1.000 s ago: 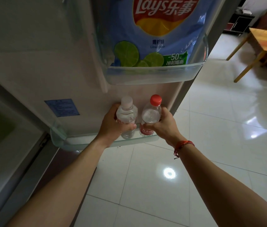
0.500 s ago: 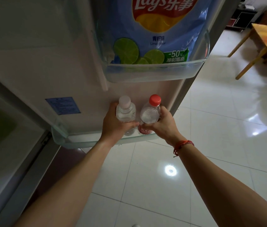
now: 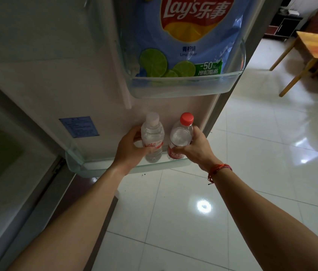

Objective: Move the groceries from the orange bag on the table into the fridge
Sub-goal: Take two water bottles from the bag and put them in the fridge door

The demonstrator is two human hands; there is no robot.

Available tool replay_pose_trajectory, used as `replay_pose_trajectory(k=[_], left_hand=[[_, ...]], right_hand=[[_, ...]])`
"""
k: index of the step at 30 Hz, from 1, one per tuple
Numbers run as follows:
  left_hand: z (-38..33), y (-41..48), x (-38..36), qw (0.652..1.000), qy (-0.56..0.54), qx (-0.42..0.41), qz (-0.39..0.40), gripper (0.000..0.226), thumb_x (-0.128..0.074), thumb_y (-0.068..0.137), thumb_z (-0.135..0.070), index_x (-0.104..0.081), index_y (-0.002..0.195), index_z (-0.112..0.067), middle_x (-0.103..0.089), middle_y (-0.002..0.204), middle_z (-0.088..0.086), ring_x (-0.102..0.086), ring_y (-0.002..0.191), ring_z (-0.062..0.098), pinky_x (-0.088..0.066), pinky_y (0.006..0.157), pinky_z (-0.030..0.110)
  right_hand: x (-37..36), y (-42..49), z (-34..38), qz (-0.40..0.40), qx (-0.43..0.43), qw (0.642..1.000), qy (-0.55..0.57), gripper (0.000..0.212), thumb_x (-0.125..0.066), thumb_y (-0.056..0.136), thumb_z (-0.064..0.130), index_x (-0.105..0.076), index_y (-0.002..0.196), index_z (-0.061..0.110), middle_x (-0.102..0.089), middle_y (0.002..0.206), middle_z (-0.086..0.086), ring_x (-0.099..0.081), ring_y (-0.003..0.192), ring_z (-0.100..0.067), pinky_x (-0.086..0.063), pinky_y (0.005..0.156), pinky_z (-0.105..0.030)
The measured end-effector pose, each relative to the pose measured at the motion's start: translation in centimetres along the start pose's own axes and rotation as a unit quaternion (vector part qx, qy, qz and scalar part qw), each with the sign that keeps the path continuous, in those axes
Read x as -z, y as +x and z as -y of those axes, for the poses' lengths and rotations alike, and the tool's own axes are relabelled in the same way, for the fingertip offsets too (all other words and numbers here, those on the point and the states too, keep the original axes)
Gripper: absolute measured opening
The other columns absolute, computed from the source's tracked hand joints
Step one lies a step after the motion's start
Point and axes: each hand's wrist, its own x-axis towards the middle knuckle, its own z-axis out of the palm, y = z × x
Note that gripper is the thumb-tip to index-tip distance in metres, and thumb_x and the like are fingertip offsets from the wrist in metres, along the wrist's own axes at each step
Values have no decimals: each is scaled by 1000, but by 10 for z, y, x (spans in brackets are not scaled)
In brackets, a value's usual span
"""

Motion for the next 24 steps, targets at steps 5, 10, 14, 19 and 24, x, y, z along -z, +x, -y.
replay_pose_trajectory(k=[5,10,14,19,24], left_hand=[[3,-1,3,1000,-9,-4,7,64,-89,66,-7,-62,123,-22,-69,114,-9,-64,105,3,-50,88,19],[3,-3,3,1000,-10,-8,14,64,-88,68,-7,-61,123,-24,-69,115,-11,-63,106,0,-48,88,17],[4,-3,1,1000,-3,-13,14,64,-87,70,-11,-60,127,-24,-68,118,-12,-62,110,2,-49,95,24],[2,-6,5,999,24,-19,23,64,-86,72,-17,-58,129,-26,-66,122,-11,-60,116,4,-47,101,29],[-10,-17,9,998,60,-24,24,62,-85,74,-24,-55,128,-31,-61,127,-13,-54,121,6,-46,99,29]], right_hand=[[1,-1,0,-2,-5,1000,-2,76,-92,67,10,-50,130,16,-61,123,-3,-60,114,-26,-53,102,-46],[3,-3,0,1,-9,1000,-9,75,-91,69,11,-48,130,15,-60,123,-3,-59,115,-26,-52,102,-46],[3,-3,0,1,-11,1000,-18,77,-92,68,11,-48,130,16,-61,123,-4,-60,114,-26,-52,102,-47],[6,-8,5,0,4,999,-42,83,-92,69,16,-44,137,16,-59,127,-4,-59,115,-27,-52,102,-45],[16,-20,12,-8,28,997,-70,92,-92,66,24,-41,142,27,-62,130,-1,-62,114,-27,-54,100,-46]])
